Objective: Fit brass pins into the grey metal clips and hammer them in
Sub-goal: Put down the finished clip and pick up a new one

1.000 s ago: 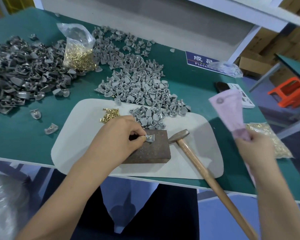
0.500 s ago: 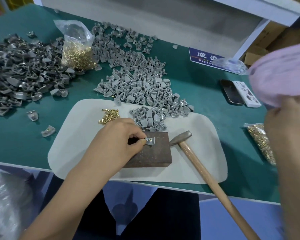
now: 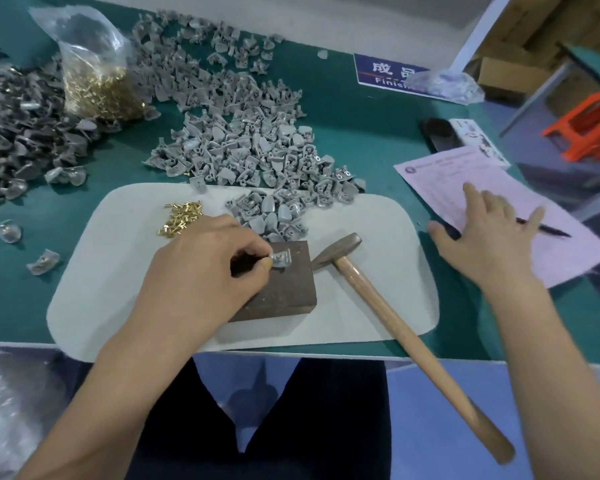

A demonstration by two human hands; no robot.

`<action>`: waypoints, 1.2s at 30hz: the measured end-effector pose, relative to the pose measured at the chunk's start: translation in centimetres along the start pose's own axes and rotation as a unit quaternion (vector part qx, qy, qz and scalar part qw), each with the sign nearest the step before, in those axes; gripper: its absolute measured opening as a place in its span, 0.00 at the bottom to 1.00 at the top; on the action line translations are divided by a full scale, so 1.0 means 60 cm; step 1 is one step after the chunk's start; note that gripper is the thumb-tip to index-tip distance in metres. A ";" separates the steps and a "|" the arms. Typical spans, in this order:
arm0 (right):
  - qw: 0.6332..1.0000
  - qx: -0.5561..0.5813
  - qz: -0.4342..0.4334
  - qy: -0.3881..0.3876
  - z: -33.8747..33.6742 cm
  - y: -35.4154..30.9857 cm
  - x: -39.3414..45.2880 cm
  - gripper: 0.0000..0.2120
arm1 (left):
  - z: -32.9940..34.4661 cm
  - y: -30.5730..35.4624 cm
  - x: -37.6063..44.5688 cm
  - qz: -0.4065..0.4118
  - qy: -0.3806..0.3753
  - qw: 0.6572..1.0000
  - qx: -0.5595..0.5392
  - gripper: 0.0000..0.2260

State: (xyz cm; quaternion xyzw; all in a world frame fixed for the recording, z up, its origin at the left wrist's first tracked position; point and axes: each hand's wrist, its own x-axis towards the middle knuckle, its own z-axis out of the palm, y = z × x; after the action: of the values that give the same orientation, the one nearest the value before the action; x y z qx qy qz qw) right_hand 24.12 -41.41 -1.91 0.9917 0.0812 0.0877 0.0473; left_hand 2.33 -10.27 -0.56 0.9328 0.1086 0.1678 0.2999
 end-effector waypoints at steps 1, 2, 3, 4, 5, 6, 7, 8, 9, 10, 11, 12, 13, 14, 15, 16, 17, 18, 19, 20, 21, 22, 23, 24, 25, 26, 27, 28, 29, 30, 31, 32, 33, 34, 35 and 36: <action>0.999 0.028 -0.015 0.015 -0.004 -0.006 -0.009 0.37 | 0.003 0.005 0.001 0.005 0.000 1.000 0.012 0.02; 0.997 0.064 -0.027 0.030 -0.011 -0.015 -0.016 0.35 | 0.006 0.011 0.003 0.010 -0.001 1.000 0.017 0.02; 0.993 0.105 -0.037 0.047 -0.021 -0.025 -0.024 0.32 | 0.010 0.017 0.005 0.016 -0.003 1.000 0.016 0.02; 0.987 0.145 -0.040 0.060 -0.030 -0.035 -0.033 0.29 | 0.015 0.024 0.008 0.024 -0.005 1.000 0.010 0.02; 0.980 0.181 -0.042 0.073 -0.040 -0.045 -0.044 0.26 | 0.020 0.032 0.012 0.031 -0.006 1.000 0.000 0.02; 0.971 0.217 -0.044 0.088 -0.048 -0.056 -0.057 0.23 | 0.026 0.041 0.017 0.035 -0.006 0.999 -0.011 0.02; 0.958 0.265 -0.051 0.100 -0.055 -0.067 -0.072 0.19 | 0.034 0.050 0.022 0.039 -0.003 0.999 -0.021 0.02; 0.937 0.328 -0.063 0.102 -0.064 -0.080 -0.088 0.15 | 0.042 0.061 0.026 0.044 0.001 0.999 -0.028 0.02; 0.910 0.399 -0.076 0.087 -0.074 -0.095 -0.106 0.11 | 0.049 0.071 0.030 0.049 0.005 0.998 -0.033 0.02; 0.881 0.460 -0.090 0.055 -0.083 -0.110 -0.122 0.09 | 0.055 0.080 0.034 0.054 0.009 0.998 -0.033 0.02; 0.858 0.501 -0.111 0.020 -0.089 -0.125 -0.134 0.08 | 0.059 0.086 0.036 0.059 0.014 0.998 -0.031 0.02; 0.844 0.518 -0.141 -0.005 -0.093 -0.138 -0.143 0.08 | 0.061 0.090 0.037 0.063 0.018 0.997 -0.029 0.02; 0.836 0.520 -0.175 -0.015 -0.094 -0.150 -0.148 0.07 | 0.060 0.090 0.037 0.067 0.023 0.997 -0.029 0.03; 0.830 0.519 -0.203 -0.017 -0.094 -0.162 -0.149 0.08 | 0.057 0.086 0.036 0.067 0.030 0.997 -0.032 0.04; 0.826 0.519 -0.220 -0.018 -0.095 -0.175 -0.148 0.08 | 0.052 0.080 0.034 0.063 0.037 0.997 -0.036 0.04; 0.821 0.522 -0.228 -0.019 -0.095 -0.188 -0.146 0.08 | 0.045 0.073 0.030 0.057 0.046 0.997 -0.040 0.04; 0.817 0.527 -0.232 -0.022 -0.096 -0.203 -0.143 0.08 | 0.036 0.063 0.027 0.048 0.058 0.996 -0.039 0.04; 0.813 0.532 -0.232 -0.028 -0.098 -0.221 -0.142 0.08 | 0.026 0.053 0.023 0.038 0.070 0.996 -0.031 0.05; 0.810 0.537 -0.234 -0.034 -0.100 -0.241 -0.141 0.07 | 0.014 0.041 0.019 0.026 0.083 0.996 -0.018 0.05; 0.807 0.538 -0.239 -0.042 -0.104 -0.264 -0.140 0.07 | 0.001 0.028 0.016 0.011 0.094 0.995 -0.006 0.05; 0.806 0.535 -0.247 -0.049 -0.108 -0.289 -0.139 0.06 | -0.013 0.013 0.012 -0.004 0.104 0.995 0.002 0.05; 0.807 0.528 -0.261 -0.056 -0.112 -0.315 -0.140 0.06 | -0.027 -0.003 0.007 -0.017 0.113 0.993 0.008 0.05; 0.807 0.518 -0.278 -0.058 -0.116 -0.343 -0.140 0.05 | -0.042 -0.020 0.002 -0.029 0.123 0.992 0.014 0.05; 0.808 0.508 -0.295 -0.055 -0.121 -0.371 -0.140 0.05 | -0.058 -0.037 -0.006 -0.044 0.135 0.990 0.023 0.04; 0.808 0.498 -0.311 -0.051 -0.126 -0.400 -0.141 0.05 | -0.074 -0.055 -0.014 -0.062 0.147 0.987 0.035 0.04; 0.808 0.488 -0.326 -0.052 -0.132 -0.428 -0.141 0.05 | -0.090 -0.072 -0.023 -0.082 0.159 0.983 0.045 0.04; 0.809 0.474 -0.341 -0.062 -0.138 -0.457 -0.143 0.05 | -0.105 -0.091 -0.032 -0.100 0.169 0.979 0.052 0.04; 0.810 0.455 -0.361 -0.076 -0.145 -0.485 -0.146 0.05 | -0.118 -0.108 -0.042 -0.117 0.177 0.976 0.057 0.04; 0.811 0.430 -0.387 -0.089 -0.151 -0.512 -0.149 0.05 | -0.130 -0.126 -0.052 -0.133 0.184 0.972 0.059 0.03; 0.812 0.399 -0.414 -0.095 -0.156 -0.539 -0.153 0.04 | -0.139 -0.144 -0.063 -0.148 0.191 0.969 0.060 0.03; 0.814 0.369 -0.439 -0.095 -0.161 -0.563 -0.159 0.04 | -0.147 -0.162 -0.075 -0.161 0.198 0.965 0.062 0.02; 0.817 0.341 -0.456 -0.088 -0.165 -0.585 -0.165 0.04 | -0.153 -0.180 -0.089 -0.173 0.206 0.961 0.063 0.03; 0.822 0.315 -0.467 -0.081 -0.167 -0.603 -0.170 0.04 | -0.157 -0.198 -0.103 -0.185 0.211 0.958 0.062 0.05; 0.826 0.291 -0.475 -0.080 -0.166 -0.618 -0.174 0.04 | -0.159 -0.215 -0.118 -0.197 0.211 0.956 0.060 0.07; 0.830 0.266 -0.482 -0.086 -0.164 -0.630 -0.178 0.04 | -0.160 -0.231 -0.131 -0.210 0.206 0.954 0.059 0.10; 0.833 0.241 -0.488 -0.101 -0.159 -0.641 -0.182 0.04 | -0.161 -0.246 -0.144 -0.224 0.196 0.953 0.061 0.12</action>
State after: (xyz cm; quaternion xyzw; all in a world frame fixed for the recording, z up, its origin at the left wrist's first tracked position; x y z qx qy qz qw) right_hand 5.90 -4.70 1.48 0.8067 0.5678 -0.0695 -0.1483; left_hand -10.78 3.93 -4.11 0.8496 0.3815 0.2690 0.2453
